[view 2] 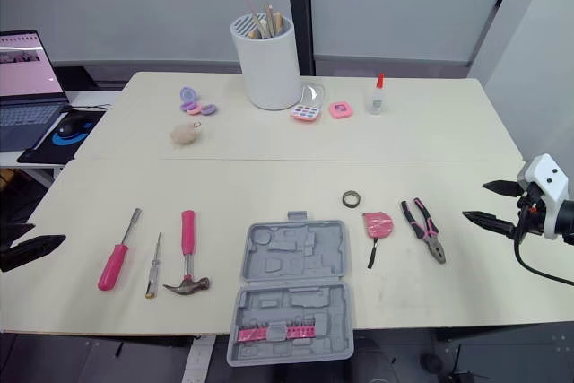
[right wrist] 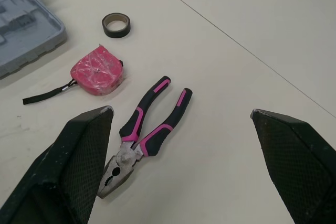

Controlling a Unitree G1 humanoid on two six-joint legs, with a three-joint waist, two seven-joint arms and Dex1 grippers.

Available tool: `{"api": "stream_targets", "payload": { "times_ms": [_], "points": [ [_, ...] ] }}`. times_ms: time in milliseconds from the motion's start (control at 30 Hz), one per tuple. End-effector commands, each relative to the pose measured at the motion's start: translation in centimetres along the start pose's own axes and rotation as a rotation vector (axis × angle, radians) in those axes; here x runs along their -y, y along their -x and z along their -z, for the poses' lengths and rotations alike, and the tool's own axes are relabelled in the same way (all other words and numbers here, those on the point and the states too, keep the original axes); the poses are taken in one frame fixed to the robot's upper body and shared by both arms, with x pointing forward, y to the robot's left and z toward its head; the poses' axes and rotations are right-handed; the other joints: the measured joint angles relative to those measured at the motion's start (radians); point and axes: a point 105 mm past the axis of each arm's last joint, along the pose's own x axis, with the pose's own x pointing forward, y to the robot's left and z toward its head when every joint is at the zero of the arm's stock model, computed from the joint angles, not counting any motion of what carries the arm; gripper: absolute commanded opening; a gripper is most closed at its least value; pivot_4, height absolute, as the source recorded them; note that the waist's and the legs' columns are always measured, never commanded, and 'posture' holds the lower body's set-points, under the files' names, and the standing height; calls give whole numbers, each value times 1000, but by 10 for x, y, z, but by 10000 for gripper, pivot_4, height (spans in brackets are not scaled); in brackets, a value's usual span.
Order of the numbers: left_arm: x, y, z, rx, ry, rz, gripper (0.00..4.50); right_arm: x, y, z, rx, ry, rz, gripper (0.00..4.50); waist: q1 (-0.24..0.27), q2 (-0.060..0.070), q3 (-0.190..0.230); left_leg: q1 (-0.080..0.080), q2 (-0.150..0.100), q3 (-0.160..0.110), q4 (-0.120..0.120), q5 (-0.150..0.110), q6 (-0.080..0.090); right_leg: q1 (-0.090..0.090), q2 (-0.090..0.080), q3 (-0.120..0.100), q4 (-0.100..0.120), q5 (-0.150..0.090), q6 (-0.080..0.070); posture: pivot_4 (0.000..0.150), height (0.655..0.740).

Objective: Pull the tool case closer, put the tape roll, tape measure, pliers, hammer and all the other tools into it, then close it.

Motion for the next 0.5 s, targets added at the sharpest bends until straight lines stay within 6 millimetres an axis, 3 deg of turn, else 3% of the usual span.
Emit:
{"api": "stream_targets", "payload": {
  "times_ms": [33,500],
  "points": [
    [-3,8,-14,26,-46,-32,45000,4,6,-14,-2,46,16,44678,1,0,0,0,0,0,0,0,0,0,0,0,0,0,0,1500,7400],
    [1,10,-13,29,-50,-40,45000,2,7,-8,-32,61,20,44678,1,0,0,0,0,0,0,0,0,0,0,0,0,0,0,1500,7400]
  ]
}}
